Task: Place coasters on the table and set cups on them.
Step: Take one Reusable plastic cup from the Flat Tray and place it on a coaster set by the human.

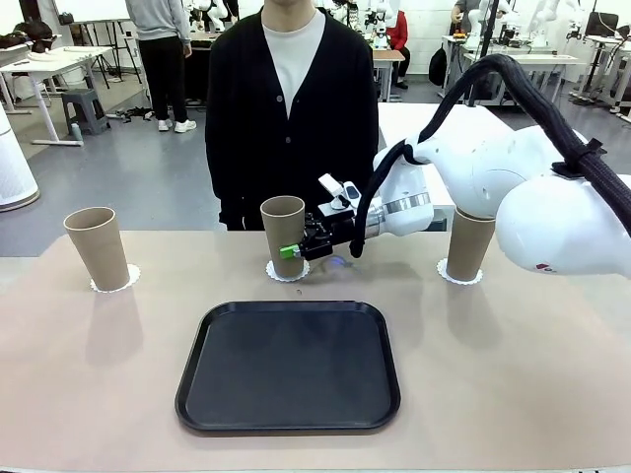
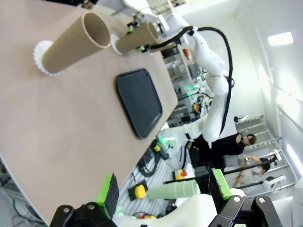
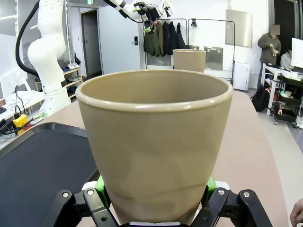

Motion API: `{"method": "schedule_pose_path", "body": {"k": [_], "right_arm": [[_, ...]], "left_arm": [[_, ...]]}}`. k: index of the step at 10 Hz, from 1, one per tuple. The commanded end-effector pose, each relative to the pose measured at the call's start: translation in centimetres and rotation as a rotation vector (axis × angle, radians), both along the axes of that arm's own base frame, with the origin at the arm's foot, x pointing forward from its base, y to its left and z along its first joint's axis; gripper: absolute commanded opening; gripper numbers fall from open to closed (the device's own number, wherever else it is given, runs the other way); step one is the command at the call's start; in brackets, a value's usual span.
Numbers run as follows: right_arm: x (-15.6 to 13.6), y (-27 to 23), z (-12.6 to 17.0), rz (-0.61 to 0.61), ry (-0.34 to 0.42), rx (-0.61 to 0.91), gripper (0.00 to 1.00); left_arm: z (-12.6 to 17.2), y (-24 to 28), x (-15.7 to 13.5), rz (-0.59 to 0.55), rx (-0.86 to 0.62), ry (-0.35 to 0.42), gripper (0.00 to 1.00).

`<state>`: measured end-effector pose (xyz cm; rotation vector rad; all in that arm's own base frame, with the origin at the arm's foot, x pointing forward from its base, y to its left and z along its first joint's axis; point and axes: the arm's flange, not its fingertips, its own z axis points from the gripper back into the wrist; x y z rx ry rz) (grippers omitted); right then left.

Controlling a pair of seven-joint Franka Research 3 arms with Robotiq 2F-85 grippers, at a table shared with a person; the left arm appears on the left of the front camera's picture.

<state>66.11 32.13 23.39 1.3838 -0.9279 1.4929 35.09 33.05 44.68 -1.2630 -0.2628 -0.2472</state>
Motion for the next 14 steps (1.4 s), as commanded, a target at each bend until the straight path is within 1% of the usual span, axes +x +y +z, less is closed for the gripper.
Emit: {"method": "schedule_pose_path", "body": {"k": [1, 8, 9, 10, 14], "right_arm": [[1.25, 0.09, 0.20, 0.027, 0.015, -0.033, 0.83], [1.42, -0.05, -0.24, 0.031, 0.027, -0.031, 0.83], [1.45, -0.08, -0.26, 0.032, 0.030, -0.026, 0.93], [1.50, -0.03, -0.32, 0.033, 0.031, -0.024, 1.00], [1.47, -0.01, -0.34, 0.046, 0.025, -0.051, 1.00]], "left_arm": [[0.24, 0.04, -0.09, 0.006, 0.005, 0.009, 1.00], [0.24, 0.04, -0.09, 0.006, 0.005, 0.009, 1.00], [0.24, 0.04, -0.09, 0.006, 0.005, 0.009, 1.00], [0.24, 0.04, -0.09, 0.006, 0.005, 0.009, 1.00], [0.24, 0.04, -0.09, 0.006, 0.005, 0.009, 1.00]]}}
